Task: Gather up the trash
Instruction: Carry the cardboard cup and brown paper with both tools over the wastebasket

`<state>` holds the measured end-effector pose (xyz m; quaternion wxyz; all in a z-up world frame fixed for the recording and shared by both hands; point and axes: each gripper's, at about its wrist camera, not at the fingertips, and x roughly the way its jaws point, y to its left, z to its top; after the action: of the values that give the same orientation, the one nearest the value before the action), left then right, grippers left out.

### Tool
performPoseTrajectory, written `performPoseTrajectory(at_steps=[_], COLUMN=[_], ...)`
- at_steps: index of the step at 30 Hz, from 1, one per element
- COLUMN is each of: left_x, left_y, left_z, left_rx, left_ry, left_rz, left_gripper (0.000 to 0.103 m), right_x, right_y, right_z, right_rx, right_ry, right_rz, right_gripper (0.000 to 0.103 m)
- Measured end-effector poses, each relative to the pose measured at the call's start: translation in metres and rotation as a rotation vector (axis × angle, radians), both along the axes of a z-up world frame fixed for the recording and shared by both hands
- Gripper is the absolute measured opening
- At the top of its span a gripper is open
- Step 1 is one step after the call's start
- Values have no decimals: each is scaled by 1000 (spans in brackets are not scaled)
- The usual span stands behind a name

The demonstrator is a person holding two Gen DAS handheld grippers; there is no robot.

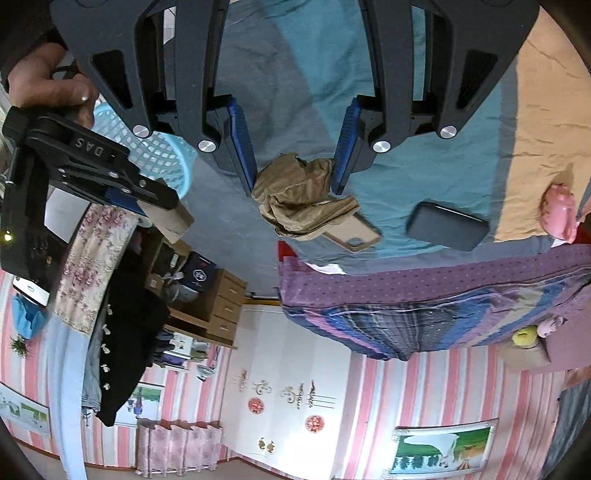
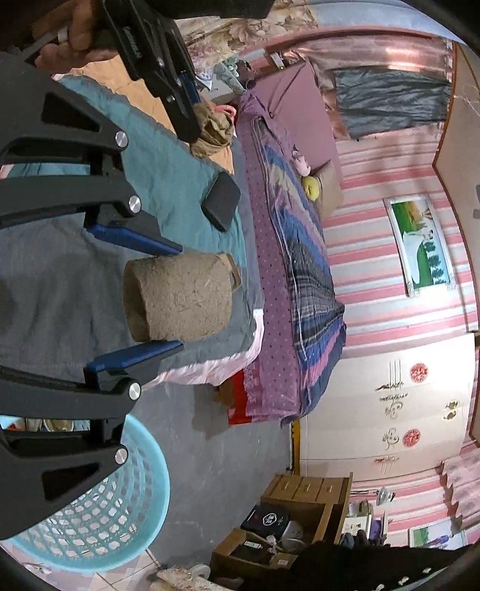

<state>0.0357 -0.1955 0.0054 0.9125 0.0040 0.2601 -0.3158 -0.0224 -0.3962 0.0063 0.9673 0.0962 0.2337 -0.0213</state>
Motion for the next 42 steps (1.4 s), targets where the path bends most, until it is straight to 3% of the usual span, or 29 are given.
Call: performPoseTrajectory(at_steps=[14,42], left_x=[-13,-23], left_y=[-45,-76], left_z=[1,-6], left_rx=[-20,-3], left_ry=[-9,0], left_rz=[-84,-140], left_gripper=[40,40], right_x=[-14,-29], right_y=[-41,-75], right_z=[-3,-11], right_rx=[11,48], right_ry=[-1,14], right_rz=[-64,-153], right_gripper=[46,47])
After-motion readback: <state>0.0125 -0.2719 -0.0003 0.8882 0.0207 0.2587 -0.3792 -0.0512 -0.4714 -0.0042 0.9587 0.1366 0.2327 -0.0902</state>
